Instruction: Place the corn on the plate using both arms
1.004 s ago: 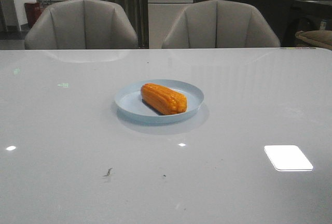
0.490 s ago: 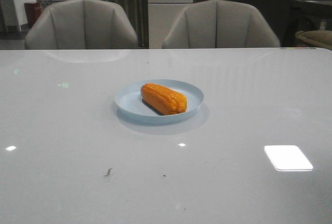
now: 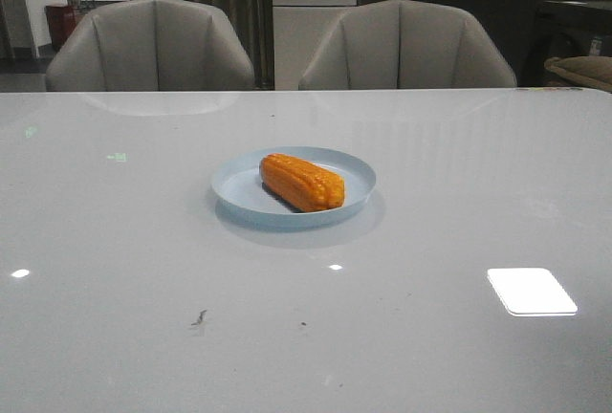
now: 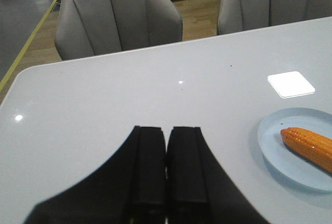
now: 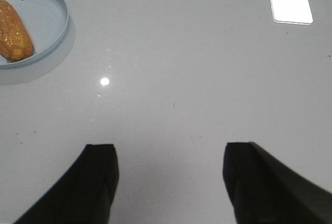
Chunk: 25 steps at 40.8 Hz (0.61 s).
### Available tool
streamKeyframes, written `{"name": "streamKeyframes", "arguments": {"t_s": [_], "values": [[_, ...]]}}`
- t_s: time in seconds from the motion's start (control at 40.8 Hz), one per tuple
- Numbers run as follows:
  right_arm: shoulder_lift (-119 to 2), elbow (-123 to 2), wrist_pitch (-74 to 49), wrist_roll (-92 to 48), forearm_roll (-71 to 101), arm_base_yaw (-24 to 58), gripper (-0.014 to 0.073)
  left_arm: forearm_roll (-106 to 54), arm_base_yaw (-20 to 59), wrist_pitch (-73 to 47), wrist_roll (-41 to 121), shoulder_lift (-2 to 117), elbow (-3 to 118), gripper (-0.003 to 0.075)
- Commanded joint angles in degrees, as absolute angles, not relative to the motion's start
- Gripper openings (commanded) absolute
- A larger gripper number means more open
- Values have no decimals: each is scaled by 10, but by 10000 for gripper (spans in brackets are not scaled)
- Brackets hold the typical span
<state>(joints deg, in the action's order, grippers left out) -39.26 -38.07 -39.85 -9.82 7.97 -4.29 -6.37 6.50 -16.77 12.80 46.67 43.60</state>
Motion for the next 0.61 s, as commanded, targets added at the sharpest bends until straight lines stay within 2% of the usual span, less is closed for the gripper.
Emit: {"name": "streamKeyframes", "arguments": {"t_s": [0.0, 0.147, 0.367, 0.588], "values": [[-391, -397, -357, -104, 86, -46, 538, -70, 63, -118, 114, 447, 448, 94], [-391, -397, -357, -104, 86, -46, 538, -24, 63, -86, 80, 387, 406, 94], [-391, -397, -357, -104, 86, -46, 538, -22, 49, 29, 66, 245, 258, 94], [-391, -397, -357, -104, 86, -46, 538, -22, 19, 34, 66, 115, 144, 94]]}}
